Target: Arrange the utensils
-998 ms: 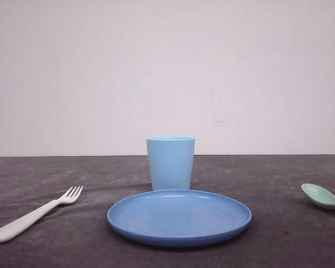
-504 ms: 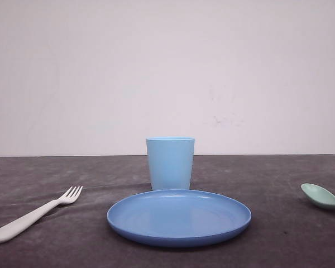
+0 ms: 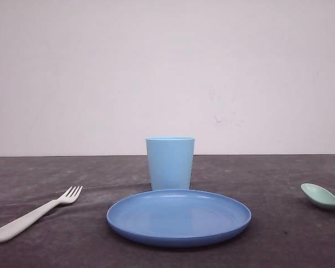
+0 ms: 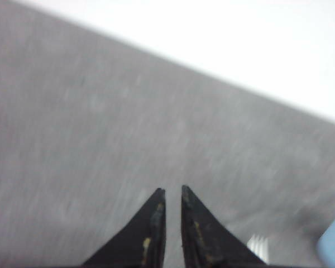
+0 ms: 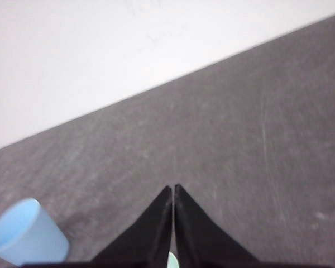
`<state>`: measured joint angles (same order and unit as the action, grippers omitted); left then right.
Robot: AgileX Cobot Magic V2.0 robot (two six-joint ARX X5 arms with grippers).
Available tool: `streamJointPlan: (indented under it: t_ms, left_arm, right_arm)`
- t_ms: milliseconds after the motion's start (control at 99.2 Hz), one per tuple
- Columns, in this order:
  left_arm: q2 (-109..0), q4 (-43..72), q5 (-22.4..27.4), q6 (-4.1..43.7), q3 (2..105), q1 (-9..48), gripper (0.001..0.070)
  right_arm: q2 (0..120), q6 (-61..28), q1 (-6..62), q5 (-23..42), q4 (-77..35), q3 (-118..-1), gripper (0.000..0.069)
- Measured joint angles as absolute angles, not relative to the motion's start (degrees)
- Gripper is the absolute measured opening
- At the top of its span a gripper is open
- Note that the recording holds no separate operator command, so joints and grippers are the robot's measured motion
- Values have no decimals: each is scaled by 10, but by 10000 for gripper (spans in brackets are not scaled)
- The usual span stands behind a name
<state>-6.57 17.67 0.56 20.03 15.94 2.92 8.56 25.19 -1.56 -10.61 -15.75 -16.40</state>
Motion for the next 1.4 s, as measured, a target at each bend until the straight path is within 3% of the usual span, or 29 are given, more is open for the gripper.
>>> streamJointPlan:
  t_ms: [282, 454, 524, 615, 716, 1058, 1401]
  left_arm:
    - [-286, 272, 44, 156, 367, 29, 25]
    - [-363, 293, 48, 129, 398, 29, 26]
    - [-376, 298, 56, 126, 398, 30, 57]
    - [-387, 298, 62, 124, 398, 35, 195]
    - [-399, 298, 72, 124, 398, 48, 307]
    - [-485, 293, 84, 171, 398, 162, 338]
    - [-635, 283, -12, 194, 398, 281, 338]
  right_arm:
    - [302, 129, -10, -120, -287, -387, 6]
    - [371, 84, 11, -121, -327, -430, 19]
    - [385, 79, 20, -124, -330, -432, 132]
    - [390, 80, 30, -130, -331, -432, 346]
    - [390, 80, 38, -133, -331, -434, 430]
    - [390, 80, 45, -135, -332, -434, 450]
    - [390, 80, 45, -135, -337, -434, 450]
